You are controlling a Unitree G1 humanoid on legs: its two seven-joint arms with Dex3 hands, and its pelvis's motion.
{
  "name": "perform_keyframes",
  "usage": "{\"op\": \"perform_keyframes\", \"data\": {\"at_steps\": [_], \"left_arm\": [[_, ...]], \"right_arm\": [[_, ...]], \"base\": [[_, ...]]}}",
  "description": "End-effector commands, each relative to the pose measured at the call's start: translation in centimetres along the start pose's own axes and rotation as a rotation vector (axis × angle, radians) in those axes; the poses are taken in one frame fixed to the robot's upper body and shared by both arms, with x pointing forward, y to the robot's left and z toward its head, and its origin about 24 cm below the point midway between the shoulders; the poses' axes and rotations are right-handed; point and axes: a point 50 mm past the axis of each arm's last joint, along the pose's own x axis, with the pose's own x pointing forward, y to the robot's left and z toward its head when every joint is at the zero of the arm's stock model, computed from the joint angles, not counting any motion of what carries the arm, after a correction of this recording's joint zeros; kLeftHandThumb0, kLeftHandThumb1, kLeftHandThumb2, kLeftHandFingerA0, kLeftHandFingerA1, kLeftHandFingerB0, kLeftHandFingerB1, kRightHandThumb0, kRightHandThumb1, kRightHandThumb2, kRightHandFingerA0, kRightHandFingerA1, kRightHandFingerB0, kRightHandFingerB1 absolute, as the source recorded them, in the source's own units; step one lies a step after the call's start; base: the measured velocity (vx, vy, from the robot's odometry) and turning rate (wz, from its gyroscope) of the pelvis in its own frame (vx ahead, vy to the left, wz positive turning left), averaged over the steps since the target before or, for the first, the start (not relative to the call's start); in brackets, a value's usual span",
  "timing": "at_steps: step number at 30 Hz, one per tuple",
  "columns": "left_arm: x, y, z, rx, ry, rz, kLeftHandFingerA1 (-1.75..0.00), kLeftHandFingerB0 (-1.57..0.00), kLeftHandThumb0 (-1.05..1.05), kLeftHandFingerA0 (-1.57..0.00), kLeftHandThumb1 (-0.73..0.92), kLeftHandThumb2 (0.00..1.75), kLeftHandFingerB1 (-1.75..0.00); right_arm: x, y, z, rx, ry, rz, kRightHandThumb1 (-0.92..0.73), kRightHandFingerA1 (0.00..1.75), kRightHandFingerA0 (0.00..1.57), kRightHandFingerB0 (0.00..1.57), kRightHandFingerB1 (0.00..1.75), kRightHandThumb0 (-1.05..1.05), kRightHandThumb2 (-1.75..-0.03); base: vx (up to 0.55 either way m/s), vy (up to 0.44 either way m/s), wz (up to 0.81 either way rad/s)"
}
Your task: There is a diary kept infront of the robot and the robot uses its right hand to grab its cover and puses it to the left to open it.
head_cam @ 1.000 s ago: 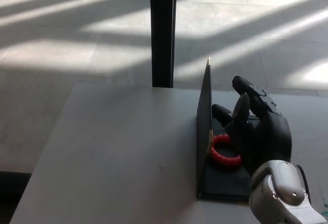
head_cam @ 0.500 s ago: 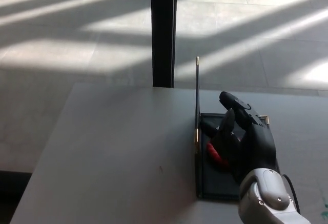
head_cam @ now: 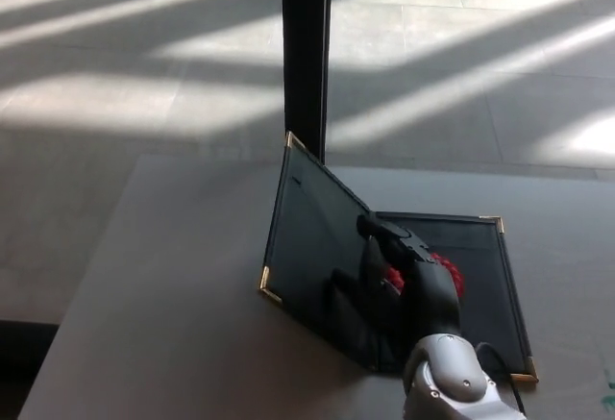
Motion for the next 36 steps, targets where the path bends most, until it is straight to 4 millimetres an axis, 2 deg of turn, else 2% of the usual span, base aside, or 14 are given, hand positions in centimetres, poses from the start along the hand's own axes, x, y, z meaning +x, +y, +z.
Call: {"op": "perform_keyframes", "data": {"at_steps": [1, 5, 6, 9, 13, 14, 17, 19, 21, 25, 26, 33, 34, 36], "left_arm": [[0.1, 0.2, 0.9, 0.005, -0.008, 0.013, -1.04, -0.47, -0.84, -0.45, 0.92, 0.88, -0.92], [0.2, 0.1, 1.4, -0.002, -0.016, 0.012, -0.91, -0.54, -0.86, -0.49, 0.8, 1.09, -0.87], [0.2, 0.0, 1.6, 0.004, -0.018, 0.015, -1.03, -0.49, -0.83, -0.45, 0.92, 0.88, -0.91], [0.3, 0.0, 2.3, 0.015, -0.033, 0.012, -1.02, -0.5, -0.84, -0.45, 0.92, 0.89, -0.94], [0.3, -0.6, 2.8, 0.041, -0.046, -0.042, -0.94, -0.38, -0.84, -0.42, 0.92, 0.93, -0.78], [0.3, -0.7, 2.8, 0.042, -0.048, -0.043, -0.94, -0.38, -0.86, -0.42, 0.92, 0.96, -0.78], [0.3, -0.8, 3.1, 0.044, -0.062, -0.048, -1.0, -0.42, -0.84, -0.42, 0.92, 0.93, -0.86], [0.3, -0.9, 3.3, 0.044, -0.068, -0.051, -1.12, -0.4, -0.85, -0.37, 0.92, 0.94, -0.93], [0.3, -1.0, 3.4, 0.04, -0.066, -0.041, -0.95, -0.44, -0.9, -0.43, 0.84, 1.13, -0.86], [0.2, -1.2, 3.3, 0.037, -0.076, -0.042, -1.2, -0.37, -0.87, -0.35, 0.92, 0.95, -0.95], [0.2, -1.4, 3.3, 0.043, -0.072, -0.041, -0.98, -0.43, -0.91, -0.44, 0.84, 1.14, -0.85], [0.1, -1.5, 2.9, 0.031, -0.057, -0.033, -1.18, -0.39, -0.86, -0.38, 0.92, 0.95, -0.94], [0.2, -1.2, 2.7, 0.029, -0.05, -0.029, -1.19, -0.38, -0.85, -0.38, 0.92, 0.94, -0.94], [0.2, -1.0, 2.4, 0.034, -0.044, -0.023, -1.15, -0.38, -0.85, -0.35, 0.92, 0.95, -0.93]], "right_arm": [[0.8, 2.8, 1.1, -0.062, -0.035, 0.061, -0.74, 0.7, 0.47, 0.23, 0.55, -0.56, -1.14], [1.3, 2.7, 0.9, -0.087, -0.032, 0.057, -0.7, 0.69, 0.44, 0.23, 0.56, -0.5, -1.13], [1.3, 2.7, 0.8, -0.088, -0.024, 0.051, -0.91, 0.63, 0.42, 0.34, 0.5, -0.6, -0.68], [1.7, 2.3, 0.2, -0.143, -0.001, 0.035, -0.72, 0.72, 0.49, 0.26, 0.57, -0.55, -1.12], [2.1, 1.8, -0.3, -0.214, 0.021, 0.014, -0.69, 0.72, 0.5, 0.27, 0.56, -0.52, -1.11], [2.1, 1.8, -0.4, -0.223, 0.024, 0.013, -0.91, 0.68, 0.48, 0.39, 0.51, -0.59, -0.67], [2.0, 2.1, -1.3, -0.264, 0.072, 0.008, -0.72, 0.68, 0.45, 0.39, 0.6, -0.64, -1.02], [2.0, 2.2, -1.5, -0.261, 0.071, 0.004, -0.91, 0.66, 0.48, 0.41, 0.53, -0.63, -0.67], [1.9, 2.8, -1.9, -0.272, 0.093, 0.004, -0.71, 0.73, 0.51, 0.26, 0.56, -0.54, -1.13], [1.4, 4.7, -2.1, -0.261, 0.134, 0.055, -0.69, 0.71, 0.48, 0.23, 0.55, -0.54, -1.12], [1.3, 5.0, -2.2, -0.27, 0.138, 0.06, -0.92, 0.69, 0.47, 0.4, 0.54, -0.63, -0.67], [0.1, 6.4, -4.0, -0.183, 0.242, 0.12, -0.72, 0.71, 0.45, 0.2, 0.55, -0.54, -1.13], [0.0, 6.4, -4.3, -0.178, 0.256, 0.131, -0.92, 0.65, 0.39, 0.27, 0.5, -0.66, -0.7], [0.1, 6.0, -4.1, -0.142, 0.27, 0.129, -0.92, 0.65, 0.39, 0.24, 0.47, -0.64, -0.71]], "base": [[0.0, 0.0, 0.0], [0.0, 0.0, 0.0], [0.0, 0.0, 0.0], [0.0, 0.0, 0.0], [0.0, 0.0, 0.0], [0.0, 0.0, 0.0], [0.0, 0.0, 0.0], [0.0, 0.0, 0.0], [0.0, 0.0, 0.0], [0.0, 0.0, 0.0], [0.0, 0.0, 0.0], [0.0, 0.0, 0.0], [0.0, 0.0, 0.0], [0.0, 0.0, 0.0]]}}
